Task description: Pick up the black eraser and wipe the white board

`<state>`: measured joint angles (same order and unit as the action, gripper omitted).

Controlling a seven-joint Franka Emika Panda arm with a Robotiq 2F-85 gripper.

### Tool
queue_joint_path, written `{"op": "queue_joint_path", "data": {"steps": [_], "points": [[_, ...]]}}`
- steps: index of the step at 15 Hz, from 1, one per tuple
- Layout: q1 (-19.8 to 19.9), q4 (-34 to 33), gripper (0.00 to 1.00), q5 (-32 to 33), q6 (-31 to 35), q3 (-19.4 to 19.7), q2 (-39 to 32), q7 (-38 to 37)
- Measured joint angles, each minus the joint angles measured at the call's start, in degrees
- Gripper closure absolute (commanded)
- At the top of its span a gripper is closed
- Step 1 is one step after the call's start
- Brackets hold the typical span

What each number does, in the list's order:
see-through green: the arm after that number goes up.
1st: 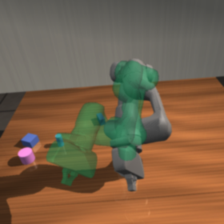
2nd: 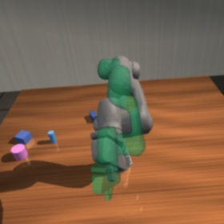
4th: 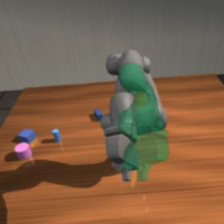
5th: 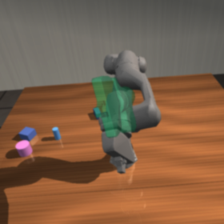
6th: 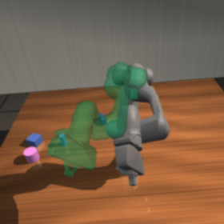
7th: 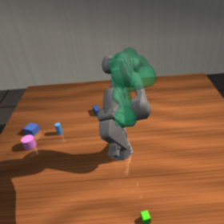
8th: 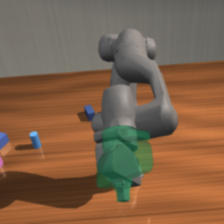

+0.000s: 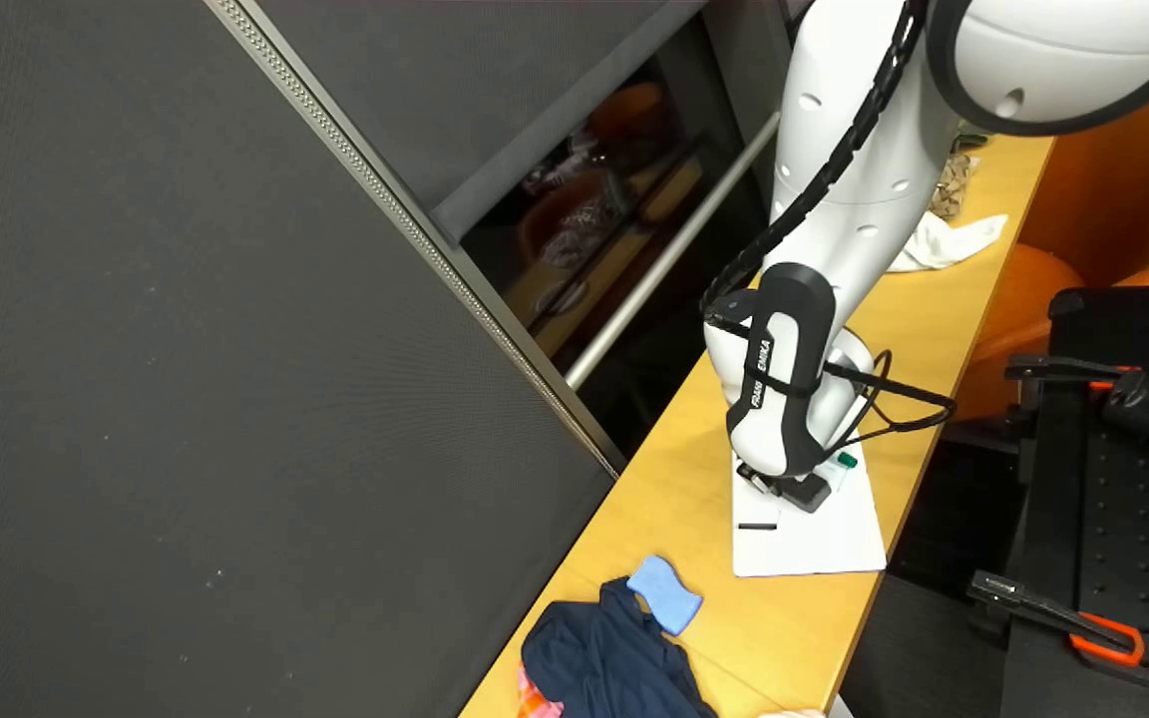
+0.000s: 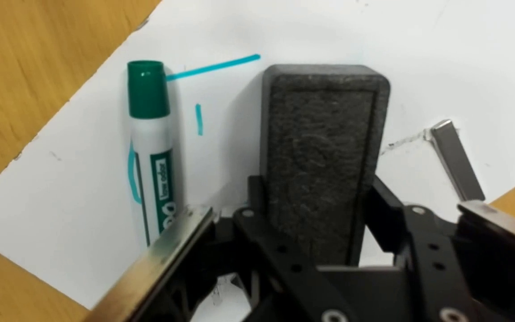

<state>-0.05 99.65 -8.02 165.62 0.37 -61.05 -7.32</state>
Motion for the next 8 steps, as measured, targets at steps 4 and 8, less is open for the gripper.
{"op": "queue_joint_path", "data": {"steps": [4, 8], "points": [[0.0, 1.2, 0.69, 0.0, 0.0, -0.4, 0.5, 0.5], [-0.1, 2.4, 0.69, 0.0, 0.0, -0.5, 1.1, 1.1]]}}
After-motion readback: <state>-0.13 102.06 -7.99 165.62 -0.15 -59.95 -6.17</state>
